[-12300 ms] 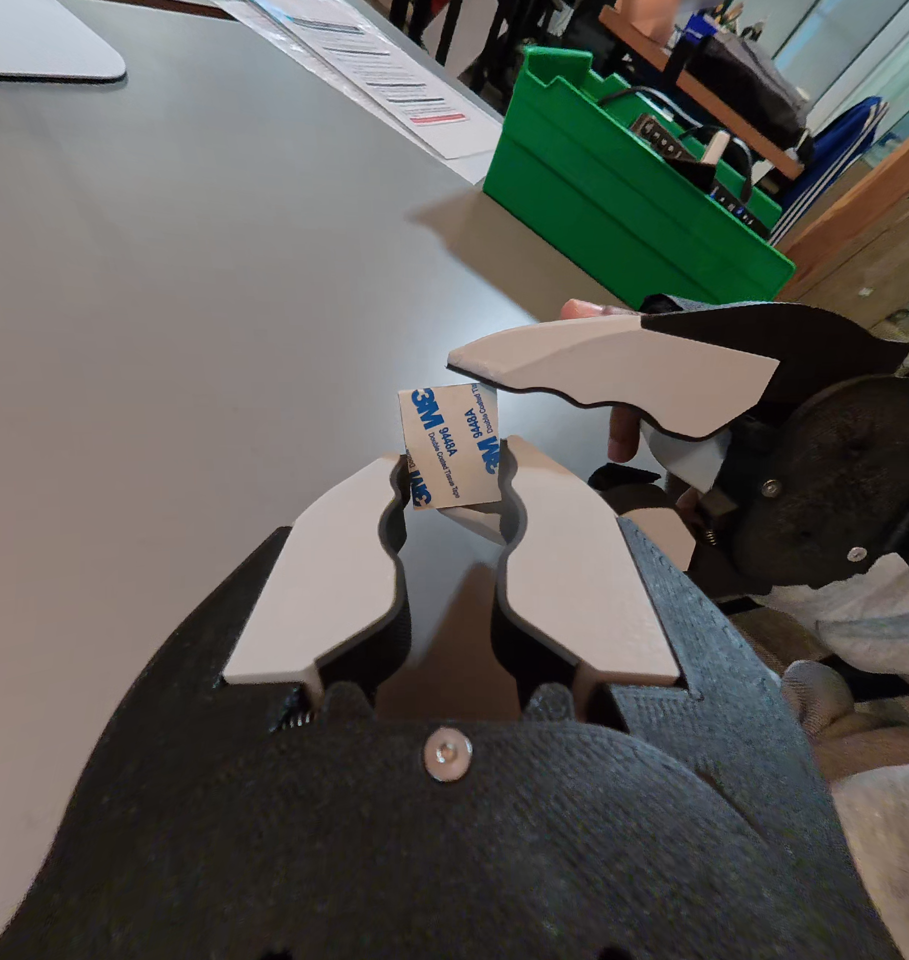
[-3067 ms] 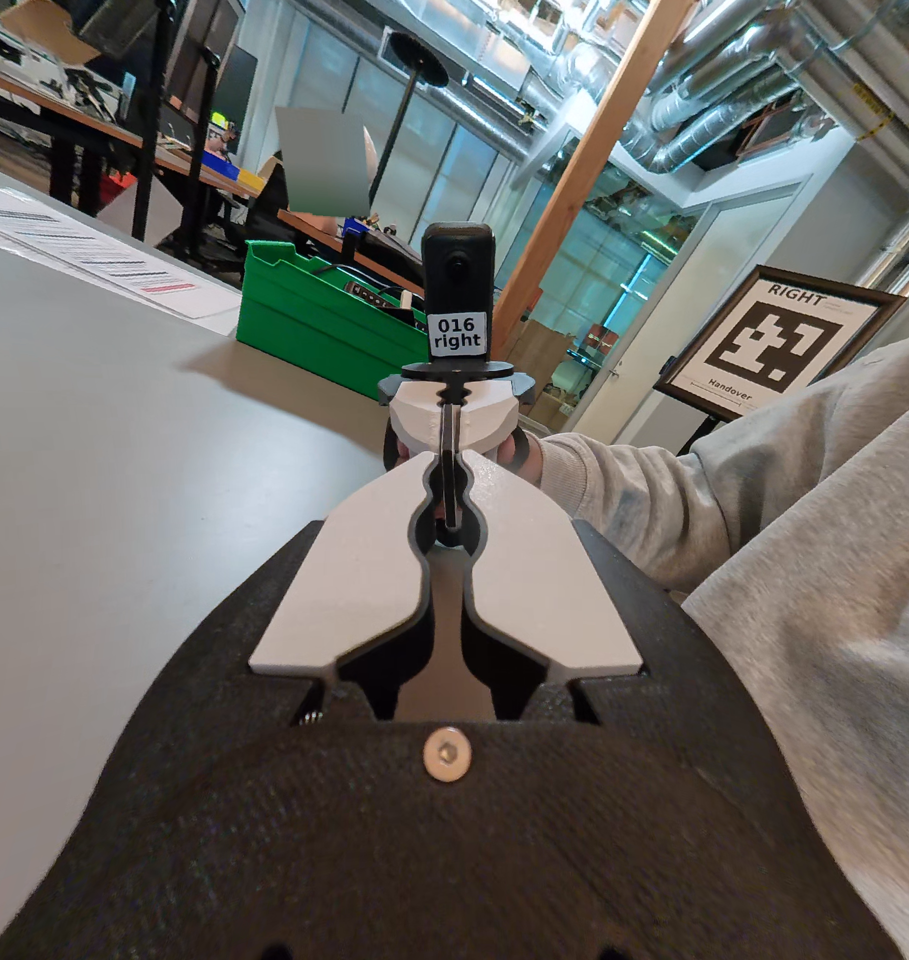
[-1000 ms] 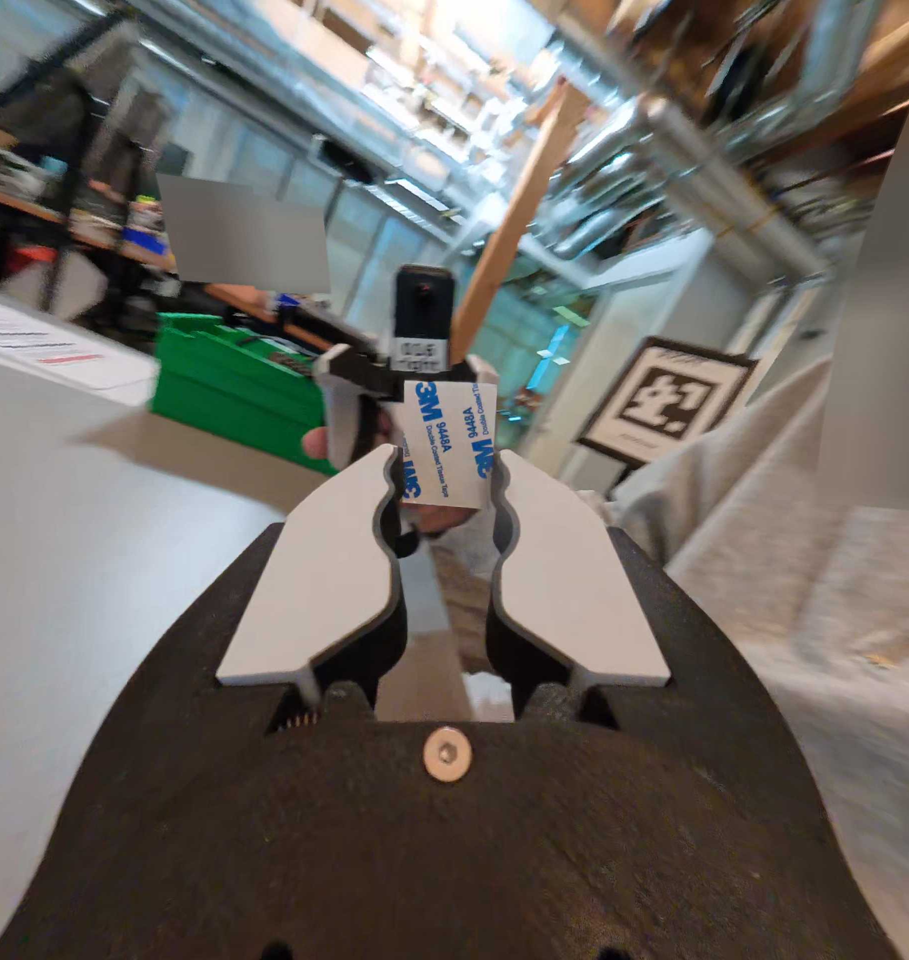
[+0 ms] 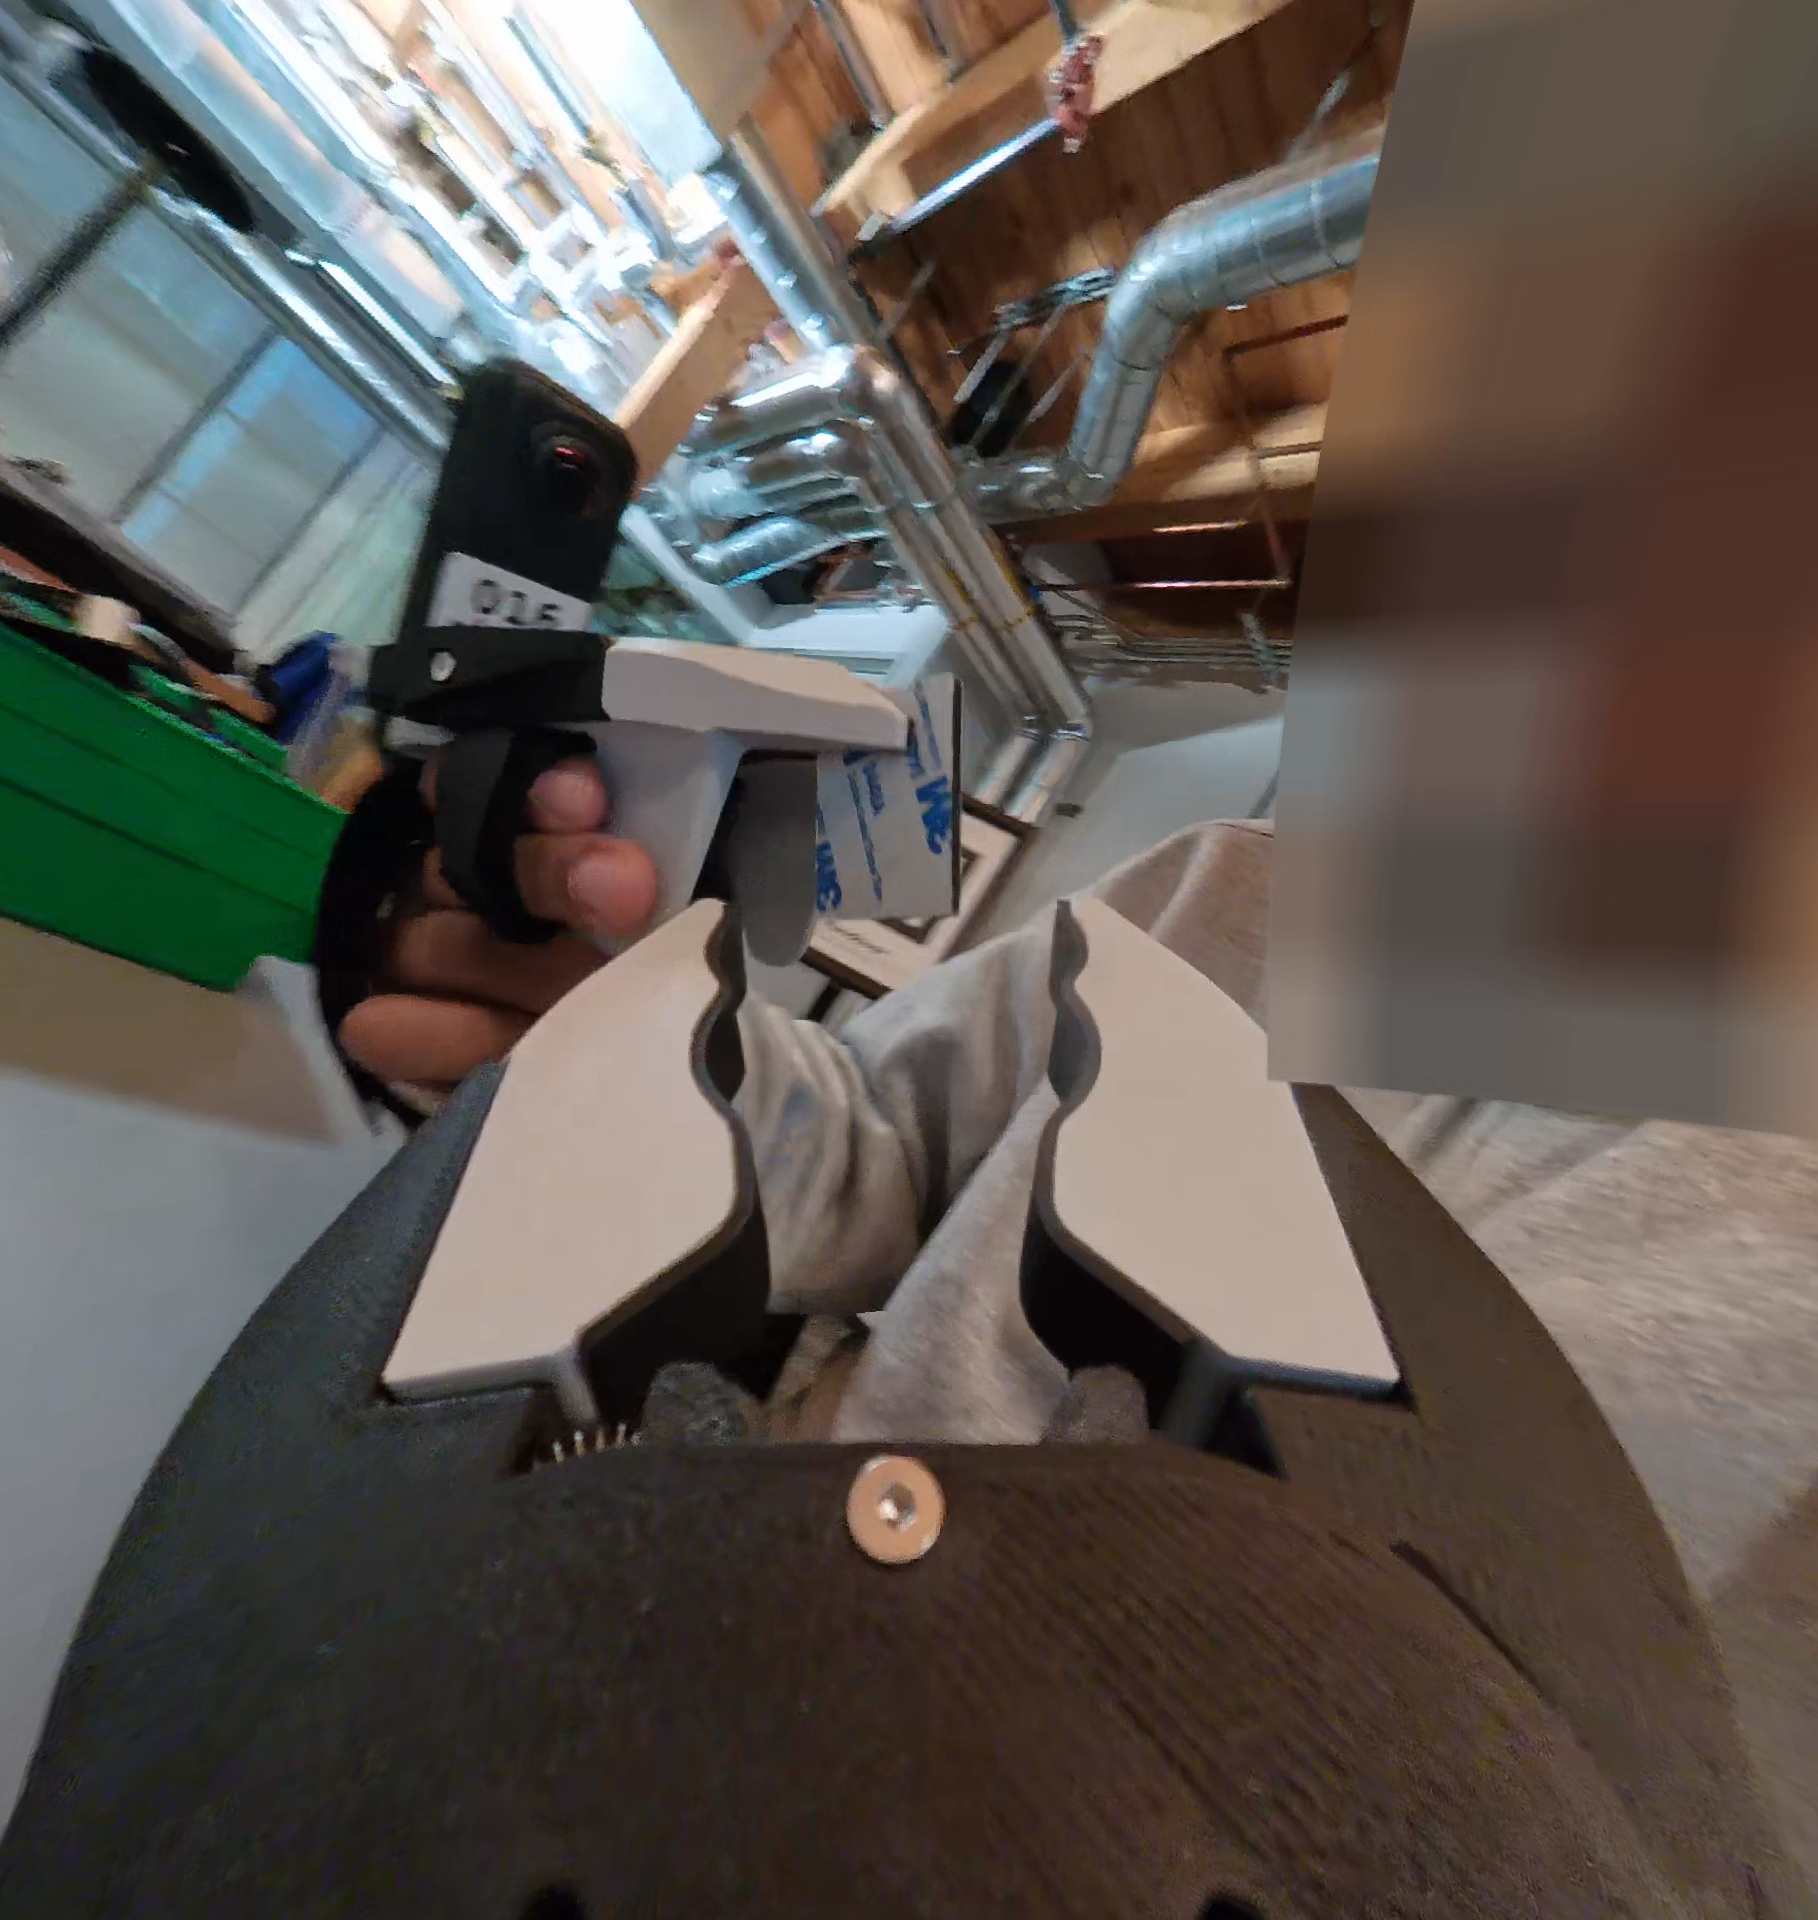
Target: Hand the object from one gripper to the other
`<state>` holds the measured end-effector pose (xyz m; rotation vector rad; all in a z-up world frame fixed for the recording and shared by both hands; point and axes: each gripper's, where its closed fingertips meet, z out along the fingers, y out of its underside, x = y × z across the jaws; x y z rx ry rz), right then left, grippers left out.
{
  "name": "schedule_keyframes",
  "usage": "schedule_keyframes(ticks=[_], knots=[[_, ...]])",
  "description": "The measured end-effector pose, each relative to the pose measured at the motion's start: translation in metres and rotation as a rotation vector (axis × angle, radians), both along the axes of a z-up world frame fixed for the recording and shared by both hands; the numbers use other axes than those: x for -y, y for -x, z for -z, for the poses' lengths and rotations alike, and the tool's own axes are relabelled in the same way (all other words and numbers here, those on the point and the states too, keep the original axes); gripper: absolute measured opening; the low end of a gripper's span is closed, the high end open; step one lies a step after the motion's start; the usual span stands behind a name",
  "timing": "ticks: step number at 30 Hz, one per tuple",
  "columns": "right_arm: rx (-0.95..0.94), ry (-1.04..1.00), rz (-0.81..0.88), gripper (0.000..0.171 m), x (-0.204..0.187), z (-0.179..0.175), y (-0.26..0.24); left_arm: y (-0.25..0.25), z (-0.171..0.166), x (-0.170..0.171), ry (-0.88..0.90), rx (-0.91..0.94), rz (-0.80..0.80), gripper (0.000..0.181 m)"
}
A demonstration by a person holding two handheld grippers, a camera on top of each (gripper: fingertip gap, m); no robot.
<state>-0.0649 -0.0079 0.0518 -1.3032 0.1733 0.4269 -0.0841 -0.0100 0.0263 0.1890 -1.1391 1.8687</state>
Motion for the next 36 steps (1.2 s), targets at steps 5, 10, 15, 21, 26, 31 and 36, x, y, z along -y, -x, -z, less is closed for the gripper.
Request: schedule_keyframes(ticks=[5, 10, 15, 21, 26, 31, 36], knots=[[0.010, 0.128, 0.193, 0.004, 0.011, 0.016, -0.030, -0.039, 0.028, 0.013, -0.237, 0.163, -0.411, 0.045], [0.038, 0.210, 0.221, 0.003, 0.008, 0.029, -0.033, -0.046, 0.032, 0.009, -0.291, 0.228, -0.478, 0.034], [0.054, 0.288, 0.224, 0.003, 0.000, 0.042, -0.032, -0.041, 0.045, 0.015, -0.402, 0.376, -0.506, 0.023], [0.062, 0.322, 0.226, 0.004, -0.002, 0.049, -0.032, -0.036, 0.050, 0.020, -0.435, 0.444, -0.509, 0.004], [0.049, 0.302, 0.215, 0.004, -0.001, 0.047, -0.031, -0.036, 0.048, 0.021, -0.435, 0.451, -0.512, 0.003], [0.060, 0.267, 0.294, 0.029, 0.002, 0.044, -0.043, -0.038, 0.042, 0.018, -0.391, 0.399, -0.512, 0.003], [0.276, 0.227, 0.433, 0.053, 0.013, 0.030, -0.049, -0.048, 0.030, 0.007, -0.303, 0.220, -0.479, 0.002]])
